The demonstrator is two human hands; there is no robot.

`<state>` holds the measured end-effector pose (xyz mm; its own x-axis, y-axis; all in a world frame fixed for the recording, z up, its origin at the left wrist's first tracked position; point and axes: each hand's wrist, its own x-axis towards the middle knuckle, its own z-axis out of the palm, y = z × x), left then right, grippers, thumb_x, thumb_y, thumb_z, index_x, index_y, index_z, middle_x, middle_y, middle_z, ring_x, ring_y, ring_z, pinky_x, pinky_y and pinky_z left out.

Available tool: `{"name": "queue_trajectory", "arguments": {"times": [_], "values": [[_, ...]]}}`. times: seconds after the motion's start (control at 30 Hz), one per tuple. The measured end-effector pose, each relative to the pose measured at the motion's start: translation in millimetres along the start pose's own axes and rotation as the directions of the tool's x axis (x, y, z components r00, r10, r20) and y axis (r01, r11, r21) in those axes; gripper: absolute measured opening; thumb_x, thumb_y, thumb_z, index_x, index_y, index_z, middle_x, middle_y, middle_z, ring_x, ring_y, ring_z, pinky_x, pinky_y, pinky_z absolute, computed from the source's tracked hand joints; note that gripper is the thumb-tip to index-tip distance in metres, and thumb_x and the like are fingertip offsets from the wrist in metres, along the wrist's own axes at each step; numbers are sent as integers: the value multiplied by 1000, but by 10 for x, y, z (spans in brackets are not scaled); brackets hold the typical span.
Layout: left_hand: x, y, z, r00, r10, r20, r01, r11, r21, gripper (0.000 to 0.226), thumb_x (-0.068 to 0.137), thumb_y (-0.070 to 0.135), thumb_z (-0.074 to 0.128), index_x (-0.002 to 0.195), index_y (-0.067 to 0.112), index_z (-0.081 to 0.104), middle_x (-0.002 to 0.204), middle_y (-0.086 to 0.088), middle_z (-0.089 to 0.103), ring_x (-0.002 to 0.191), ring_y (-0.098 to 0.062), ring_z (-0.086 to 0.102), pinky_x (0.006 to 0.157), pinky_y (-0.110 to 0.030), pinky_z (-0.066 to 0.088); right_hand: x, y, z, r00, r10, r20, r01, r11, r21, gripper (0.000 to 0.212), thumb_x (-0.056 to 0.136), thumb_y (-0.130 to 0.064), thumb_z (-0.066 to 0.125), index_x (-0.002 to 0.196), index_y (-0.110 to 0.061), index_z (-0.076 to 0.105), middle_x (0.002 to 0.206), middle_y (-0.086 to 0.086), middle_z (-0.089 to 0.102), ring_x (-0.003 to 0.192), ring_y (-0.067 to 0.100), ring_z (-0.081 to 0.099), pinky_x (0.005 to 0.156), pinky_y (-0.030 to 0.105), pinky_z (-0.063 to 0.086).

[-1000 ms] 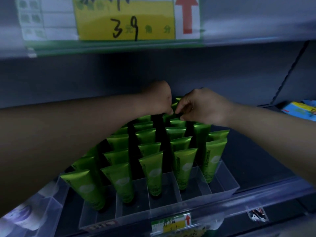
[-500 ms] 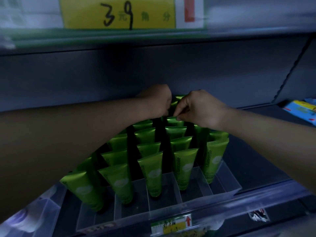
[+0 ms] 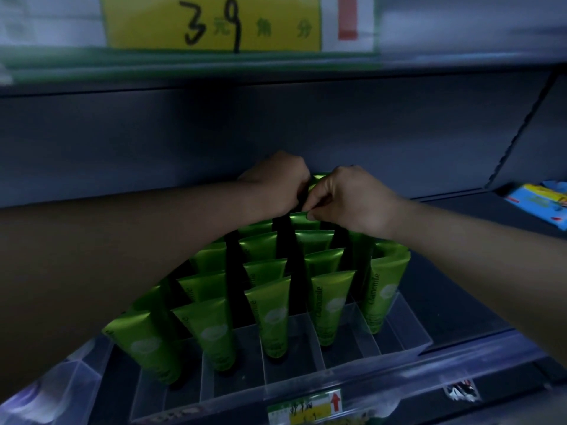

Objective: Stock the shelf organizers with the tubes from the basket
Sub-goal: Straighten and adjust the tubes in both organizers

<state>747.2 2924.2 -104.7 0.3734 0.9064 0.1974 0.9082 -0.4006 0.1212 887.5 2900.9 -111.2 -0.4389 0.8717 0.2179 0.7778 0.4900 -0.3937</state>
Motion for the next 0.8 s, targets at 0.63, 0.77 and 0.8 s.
{"name": "queue_trajectory", "arguments": {"times": [0.63,0.77,0.8], "values": [[96,-202,-193,995,-70,68,84,967,-240,18,70,9,78,86,12,70,63,13,56,57,0,50,52,-16,37,22,90,-188,996,89,2,-87,963,255,17,73,-13,78,89,-18,75,69,-12,66,60,-3,57,63,9,44],[183,-271,-244,996,-89,16,90,958,-274,22,71,3,76,92,6,70,76,1,62,72,-14,60,65,-20,47,103,117,-264,994,98,-41,-86,970,227,15,75,-9,76,89,-16,74,71,-5,67,62,-2,57,61,11,45],[200,-280,-238,996,-94,1,91,957,-277,23,71,3,76,93,6,70,78,0,61,79,-17,62,72,-24,49,130,120,-267,994,98,-54,-85,975,208,16,75,-9,76,89,-16,74,74,-3,67,68,1,59,65,13,46]]}}
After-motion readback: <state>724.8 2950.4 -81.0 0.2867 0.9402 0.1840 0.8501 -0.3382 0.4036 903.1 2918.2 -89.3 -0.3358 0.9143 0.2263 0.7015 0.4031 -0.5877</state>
